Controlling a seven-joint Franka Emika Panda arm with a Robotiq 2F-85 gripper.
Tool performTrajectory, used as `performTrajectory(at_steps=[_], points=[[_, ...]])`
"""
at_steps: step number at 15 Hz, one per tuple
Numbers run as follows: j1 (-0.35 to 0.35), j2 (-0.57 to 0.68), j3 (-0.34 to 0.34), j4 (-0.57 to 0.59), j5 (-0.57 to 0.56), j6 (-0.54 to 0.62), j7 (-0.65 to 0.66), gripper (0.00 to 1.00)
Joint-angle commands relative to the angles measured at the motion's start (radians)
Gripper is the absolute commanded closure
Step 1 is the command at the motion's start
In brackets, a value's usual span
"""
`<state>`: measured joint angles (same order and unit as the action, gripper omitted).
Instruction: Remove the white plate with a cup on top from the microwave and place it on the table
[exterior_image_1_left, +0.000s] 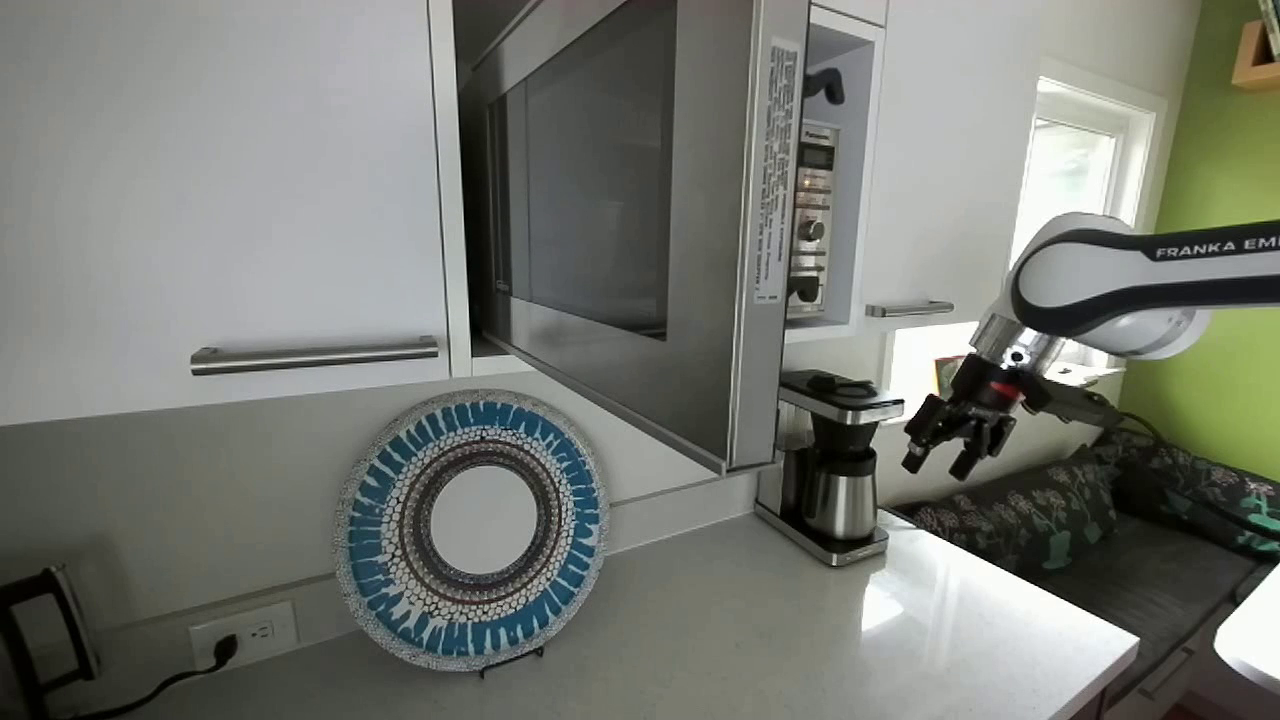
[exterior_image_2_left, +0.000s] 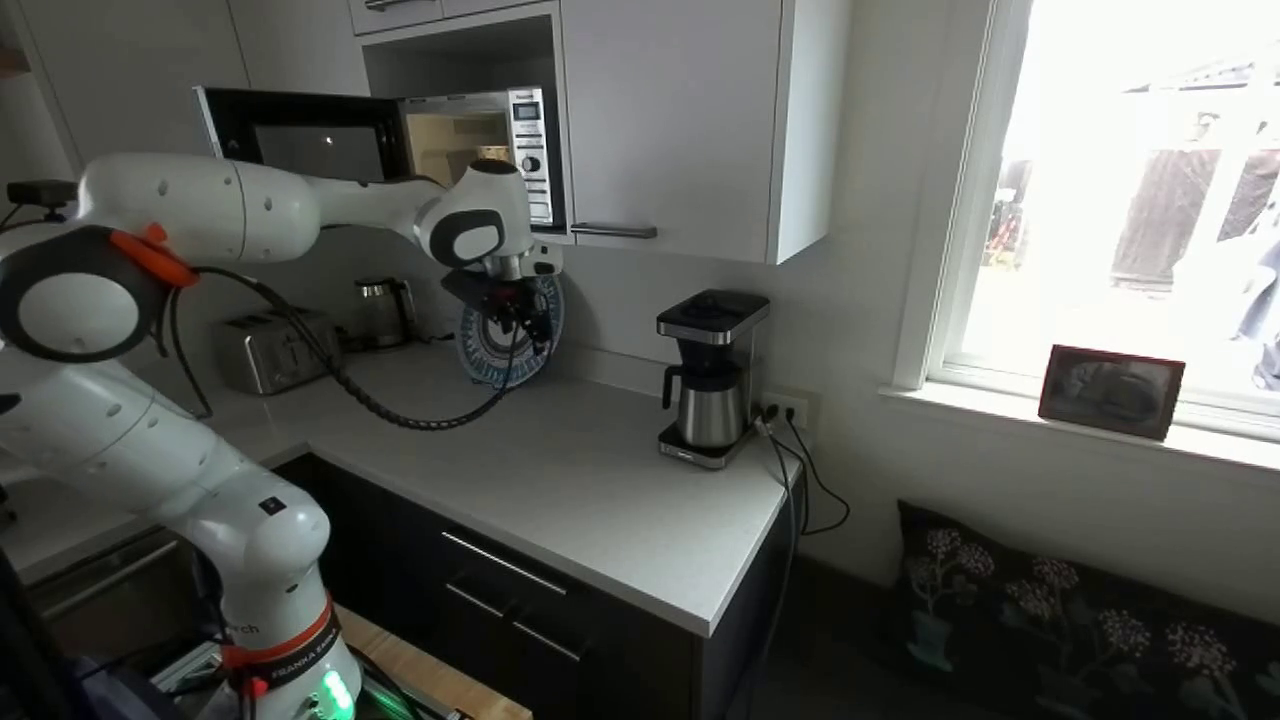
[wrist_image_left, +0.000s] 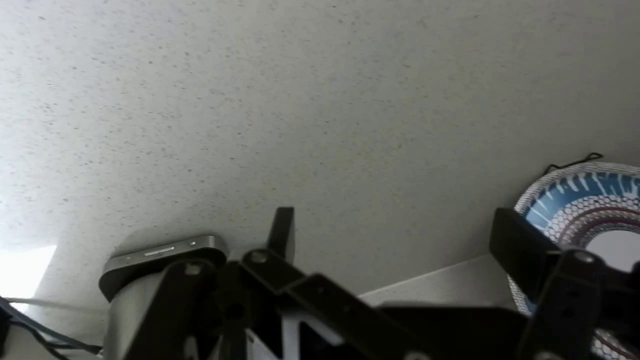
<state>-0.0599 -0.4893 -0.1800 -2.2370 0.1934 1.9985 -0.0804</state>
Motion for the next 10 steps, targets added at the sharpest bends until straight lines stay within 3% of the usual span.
performTrajectory(at_steps=[1, 10], points=[[-0.003, 0.018, 0.014, 0.033, 0.031, -0.014, 0.003, 0.00], [0.008, 0.064, 0.024, 0.087, 0.061, -0.025, 0.018, 0.00]])
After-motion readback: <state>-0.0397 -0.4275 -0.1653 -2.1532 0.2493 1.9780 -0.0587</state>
